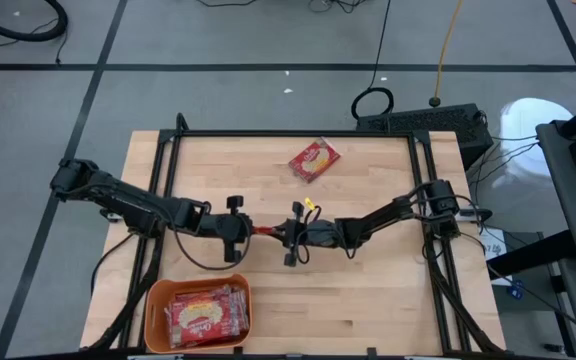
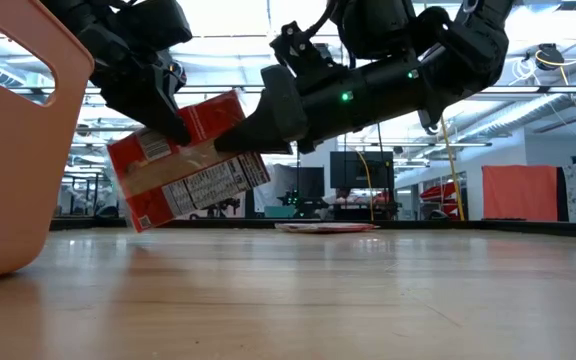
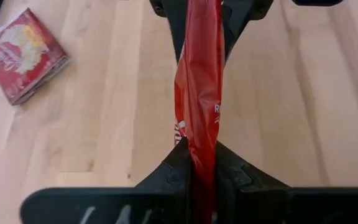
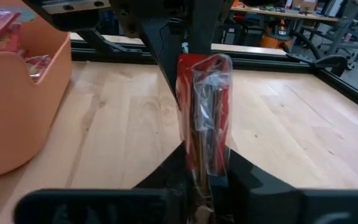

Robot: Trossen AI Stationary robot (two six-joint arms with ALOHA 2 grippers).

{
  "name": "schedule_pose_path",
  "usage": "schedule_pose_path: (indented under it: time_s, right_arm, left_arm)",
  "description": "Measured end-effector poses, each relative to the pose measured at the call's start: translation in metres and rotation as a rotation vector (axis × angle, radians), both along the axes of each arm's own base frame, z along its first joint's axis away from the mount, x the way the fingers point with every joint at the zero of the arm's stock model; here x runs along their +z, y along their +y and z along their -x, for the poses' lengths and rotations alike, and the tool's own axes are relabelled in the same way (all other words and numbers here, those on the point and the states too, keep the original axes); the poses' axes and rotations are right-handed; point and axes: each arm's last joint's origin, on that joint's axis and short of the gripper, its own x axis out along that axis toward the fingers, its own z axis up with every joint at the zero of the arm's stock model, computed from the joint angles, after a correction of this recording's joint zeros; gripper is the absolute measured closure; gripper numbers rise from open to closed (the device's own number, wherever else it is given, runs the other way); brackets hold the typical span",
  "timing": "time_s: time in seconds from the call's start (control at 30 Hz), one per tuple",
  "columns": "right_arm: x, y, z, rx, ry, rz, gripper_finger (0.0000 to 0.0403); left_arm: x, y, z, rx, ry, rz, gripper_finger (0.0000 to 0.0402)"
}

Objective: Sort popcorn bags into baskets
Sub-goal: Put the popcorn bag into the orange bin

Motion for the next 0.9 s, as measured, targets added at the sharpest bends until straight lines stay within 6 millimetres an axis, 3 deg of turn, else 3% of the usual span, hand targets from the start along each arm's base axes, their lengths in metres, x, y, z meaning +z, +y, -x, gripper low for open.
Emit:
schedule_pose_path:
  time_s: [0.13,0.27,0.43,0.67,0.9]
  right_arm:
    - [0.005,0.006,0.001,0.014,-0.009,0.008,0.0308]
    - [0.014,0.011,0.005,0.027,-0.020,0.013,0.0254]
    - [0.029,0.013,0.014,0.030,-0.041,-0.006,0.0208]
    - [0.038,0.020,0.035,0.053,-0.041,-0.024,0.0189]
    - [0.033,0.032,0.059,0.011,-0.026,-0.047,0.0191]
  left_arm:
    - [0.003,-0.007,0.005,-0.027,-0.002,0.016,0.0358]
    - [0.009,-0.011,0.011,-0.044,-0.008,0.028,0.0372]
    - [0.027,-0.015,0.023,-0.050,-0.031,0.043,0.0374]
    - [0.067,-0.023,0.034,-0.042,0.039,0.008,0.0369]
    - [0.111,-0.041,0.045,-0.084,0.030,0.053,0.0372]
